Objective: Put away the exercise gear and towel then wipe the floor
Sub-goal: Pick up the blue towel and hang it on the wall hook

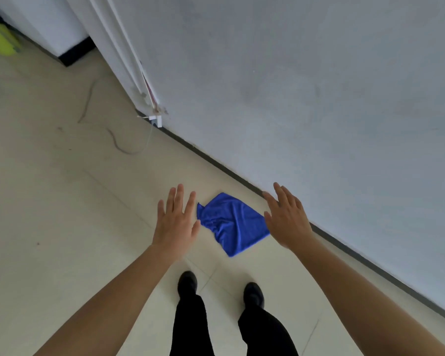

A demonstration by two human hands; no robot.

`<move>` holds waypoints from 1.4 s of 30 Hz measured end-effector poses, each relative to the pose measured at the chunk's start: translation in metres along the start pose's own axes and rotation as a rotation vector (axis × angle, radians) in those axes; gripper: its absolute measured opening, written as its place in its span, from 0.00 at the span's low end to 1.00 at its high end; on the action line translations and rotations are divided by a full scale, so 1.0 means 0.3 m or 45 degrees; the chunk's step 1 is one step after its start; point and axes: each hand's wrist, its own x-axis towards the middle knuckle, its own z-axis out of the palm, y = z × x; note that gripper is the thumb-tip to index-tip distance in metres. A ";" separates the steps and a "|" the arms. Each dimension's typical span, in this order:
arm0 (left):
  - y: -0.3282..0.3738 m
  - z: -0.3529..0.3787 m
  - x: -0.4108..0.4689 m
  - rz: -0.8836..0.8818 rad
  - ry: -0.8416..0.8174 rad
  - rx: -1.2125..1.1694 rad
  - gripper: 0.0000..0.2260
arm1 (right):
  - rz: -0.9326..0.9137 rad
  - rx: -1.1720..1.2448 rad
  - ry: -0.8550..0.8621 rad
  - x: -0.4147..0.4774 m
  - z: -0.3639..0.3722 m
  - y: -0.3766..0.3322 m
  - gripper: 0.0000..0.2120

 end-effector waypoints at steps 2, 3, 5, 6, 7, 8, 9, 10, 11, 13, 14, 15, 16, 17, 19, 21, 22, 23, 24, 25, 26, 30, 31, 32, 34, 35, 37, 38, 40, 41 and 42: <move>-0.055 0.149 0.114 0.056 -0.050 -0.026 0.33 | 0.071 -0.010 -0.022 0.075 0.127 0.000 0.26; -0.081 0.247 0.169 0.085 -0.087 -0.041 0.33 | 0.109 -0.004 -0.033 0.111 0.210 0.000 0.26; -0.127 0.471 0.275 0.144 -0.180 -0.054 0.33 | 0.181 0.012 -0.073 0.180 0.402 0.000 0.25; -0.146 0.588 0.316 0.173 -0.239 -0.044 0.33 | 0.214 0.018 -0.106 0.204 0.505 -0.003 0.25; -0.164 0.713 0.350 0.209 -0.297 -0.030 0.33 | 0.259 0.032 -0.151 0.221 0.617 -0.013 0.25; -0.178 0.838 0.382 0.250 -0.345 -0.014 0.33 | 0.314 0.055 -0.209 0.234 0.734 -0.023 0.26; -0.188 0.956 0.413 0.286 -0.371 -0.005 0.33 | 0.364 0.081 -0.278 0.246 0.849 -0.033 0.26; -0.193 1.065 0.444 0.313 -0.390 -0.001 0.33 | 0.401 0.107 -0.342 0.257 0.965 -0.041 0.26; -0.192 1.171 0.473 0.331 -0.404 0.000 0.33 | 0.423 0.125 -0.399 0.270 1.079 -0.049 0.26; -0.186 1.379 0.533 0.380 -0.429 0.011 0.32 | 0.409 0.143 -0.480 0.295 1.308 -0.054 0.25; -0.181 1.482 0.562 0.411 -0.445 0.022 0.32 | 0.385 0.144 -0.517 0.307 1.424 -0.053 0.25; -0.176 1.582 0.590 0.450 -0.458 0.032 0.32 | 0.357 0.143 -0.554 0.317 1.532 -0.052 0.24; -0.170 1.678 0.616 0.492 -0.470 0.047 0.32 | 0.334 0.138 -0.587 0.327 1.630 -0.051 0.24; -0.163 1.778 0.639 0.535 -0.484 0.070 0.32 | 0.322 0.135 -0.619 0.334 1.726 -0.050 0.23; -0.149 1.968 0.678 0.592 -0.502 0.106 0.31 | 0.343 0.169 -0.665 0.346 1.903 -0.043 0.22; -0.119 2.127 0.701 0.616 -0.474 0.097 0.30 | 0.381 0.220 -0.654 0.345 2.062 -0.042 0.21; -0.103 2.200 0.708 0.634 -0.462 0.104 0.30 | 0.372 0.235 -0.644 0.335 2.143 -0.044 0.22; -0.088 2.268 0.713 0.663 -0.480 0.134 0.30 | 0.356 0.234 -0.650 0.325 2.210 -0.049 0.24; -0.076 2.329 0.719 0.690 -0.506 0.158 0.30 | 0.352 0.225 -0.679 0.310 2.277 -0.056 0.25; -0.067 2.379 0.725 0.715 -0.510 0.178 0.29 | 0.356 0.197 -0.702 0.296 2.334 -0.064 0.26; -0.061 2.415 0.730 0.733 -0.511 0.201 0.26 | 0.358 0.161 -0.716 0.283 2.375 -0.073 0.25; -0.071 2.420 0.722 0.653 -0.425 0.186 0.13 | 0.385 -0.054 -0.743 0.257 2.405 -0.080 0.12; -0.076 2.386 0.716 0.618 -0.399 0.114 0.11 | 0.429 -0.021 -0.749 0.251 2.383 -0.076 0.11; -0.076 2.337 0.711 0.595 -0.346 0.025 0.10 | 0.488 0.025 -0.715 0.246 2.349 -0.072 0.09; -0.071 2.209 0.697 0.562 -0.267 -0.168 0.06 | 0.602 0.142 -0.615 0.243 2.245 -0.072 0.08; -0.065 2.130 0.690 0.560 -0.243 -0.253 0.05 | 0.636 0.226 -0.582 0.244 2.177 -0.077 0.10; -0.046 1.962 0.686 0.574 -0.217 -0.366 0.07 | 0.640 0.392 -0.553 0.252 2.024 -0.094 0.13; -0.032 1.861 0.692 0.577 -0.197 -0.400 0.08 | 0.636 0.460 -0.531 0.262 1.924 -0.101 0.15; 0.003 1.655 0.705 0.605 -0.134 -0.484 0.09 | 0.627 0.541 -0.518 0.280 1.730 -0.118 0.24; 0.023 1.530 0.713 0.625 -0.102 -0.525 0.10 | 0.633 0.563 -0.505 0.288 1.616 -0.124 0.29; 0.042 1.401 0.716 0.645 -0.074 -0.549 0.11 | 0.648 0.583 -0.485 0.294 1.500 -0.131 0.33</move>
